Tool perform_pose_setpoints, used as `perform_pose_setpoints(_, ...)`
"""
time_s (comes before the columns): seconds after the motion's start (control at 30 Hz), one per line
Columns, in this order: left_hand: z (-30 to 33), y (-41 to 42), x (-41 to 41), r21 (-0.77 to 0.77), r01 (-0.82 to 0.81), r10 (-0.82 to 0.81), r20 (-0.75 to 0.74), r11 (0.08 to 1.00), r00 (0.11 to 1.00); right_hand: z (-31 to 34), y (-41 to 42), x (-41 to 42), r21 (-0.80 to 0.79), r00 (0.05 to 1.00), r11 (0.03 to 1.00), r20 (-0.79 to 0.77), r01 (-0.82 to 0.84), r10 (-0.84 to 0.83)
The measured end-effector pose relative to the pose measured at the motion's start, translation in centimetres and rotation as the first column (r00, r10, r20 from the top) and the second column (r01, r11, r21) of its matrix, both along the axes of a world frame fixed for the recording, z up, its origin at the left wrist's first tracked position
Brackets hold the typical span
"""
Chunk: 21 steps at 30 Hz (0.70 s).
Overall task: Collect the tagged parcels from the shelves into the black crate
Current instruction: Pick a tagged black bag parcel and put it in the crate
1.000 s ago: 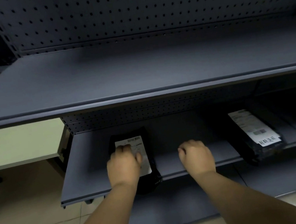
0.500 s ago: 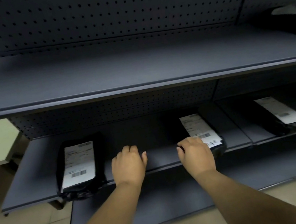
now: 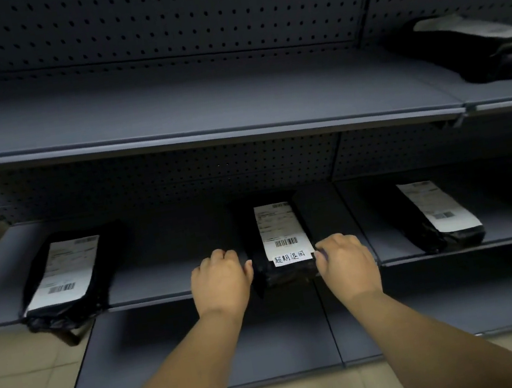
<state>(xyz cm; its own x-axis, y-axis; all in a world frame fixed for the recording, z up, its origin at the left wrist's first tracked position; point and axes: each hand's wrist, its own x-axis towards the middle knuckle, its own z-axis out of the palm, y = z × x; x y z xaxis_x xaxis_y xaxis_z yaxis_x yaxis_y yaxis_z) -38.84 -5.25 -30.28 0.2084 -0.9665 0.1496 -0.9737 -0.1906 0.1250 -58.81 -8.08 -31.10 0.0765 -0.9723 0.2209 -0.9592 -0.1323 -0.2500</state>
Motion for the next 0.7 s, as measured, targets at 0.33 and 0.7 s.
perform_pose_setpoints(0.33, 0.2, -0.8, -2.3, 0.015, -0.044, 0.044, 0.008, 0.999, 0.999, -0.2, -1.8, -2.9, 0.007, 0.998, 0.998, -0.004, -0.064, 0.064)
perform_pose_setpoints(0.7, -1.9, -3.1, -1.8, 0.095, -0.108, 0.128, -0.235, 0.99, 0.964, -2.1, -4.6, -1.0, 0.23, 0.971, 0.973, 0.226, 0.027, -0.081)
